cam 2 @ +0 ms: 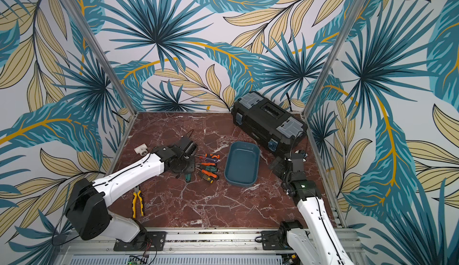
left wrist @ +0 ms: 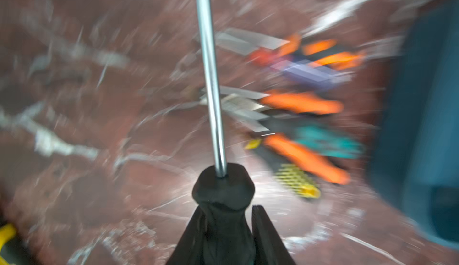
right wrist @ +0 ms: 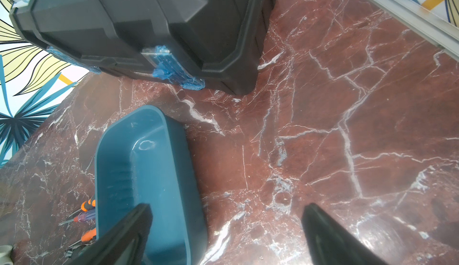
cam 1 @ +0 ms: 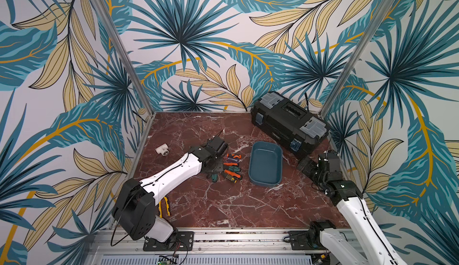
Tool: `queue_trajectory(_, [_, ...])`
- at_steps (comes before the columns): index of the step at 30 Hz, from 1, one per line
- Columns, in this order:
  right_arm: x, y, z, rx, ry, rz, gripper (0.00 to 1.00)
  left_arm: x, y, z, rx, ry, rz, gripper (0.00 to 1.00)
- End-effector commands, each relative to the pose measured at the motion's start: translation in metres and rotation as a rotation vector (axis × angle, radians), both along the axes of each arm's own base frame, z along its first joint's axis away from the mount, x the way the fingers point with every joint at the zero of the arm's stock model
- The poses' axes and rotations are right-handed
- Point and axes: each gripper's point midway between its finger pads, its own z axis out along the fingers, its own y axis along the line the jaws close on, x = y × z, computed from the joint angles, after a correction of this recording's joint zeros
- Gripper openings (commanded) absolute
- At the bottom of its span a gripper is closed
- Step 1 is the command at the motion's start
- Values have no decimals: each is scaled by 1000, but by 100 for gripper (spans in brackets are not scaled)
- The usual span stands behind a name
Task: Put the screwdriver on the desktop into the storage box
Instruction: Place the screwdriver in the storage box.
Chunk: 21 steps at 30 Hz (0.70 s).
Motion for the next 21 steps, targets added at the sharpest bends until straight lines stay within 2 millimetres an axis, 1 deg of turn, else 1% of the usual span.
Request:
queue_trajectory(1, [0,0,3,9,7,-11,99,6,-73,52,-76,-104,-192,17])
queue_trajectory(3, [1,0,4,9,7,-10,99,5,-116,59,-88,-108,-274,17])
queue_trajectory(5, [1,2,7,16,-1,-5,99,6,-145,55,-93,-108,-317,17])
queue_trajectory(7, [-2,1,7,19,-2,-8,99,5,-171,48,-120,-90,-355,18])
queue_trajectory(9, [-7,0,7,17,-5,-17,99,6,-190,39,-123,-84,-375,18])
queue_trajectory(12, [-14,-3,7,16,-14,-32,99,10,-209,24,-111,-77,-403,19])
queue_trajectory(16, [-22,-5,6,19,-28,-50,99,18,-225,0,-75,-66,-419,19])
queue_trajectory(18, [-23,-5,6,24,-32,-55,99,24,-228,-10,-53,-68,-418,19])
queue_trajectory(19, [-24,-5,5,27,-31,-57,99,30,-227,-13,-24,-91,-404,19])
queue_trajectory(21, [-24,-4,3,40,-24,-57,99,39,-225,-25,25,-107,-395,19])
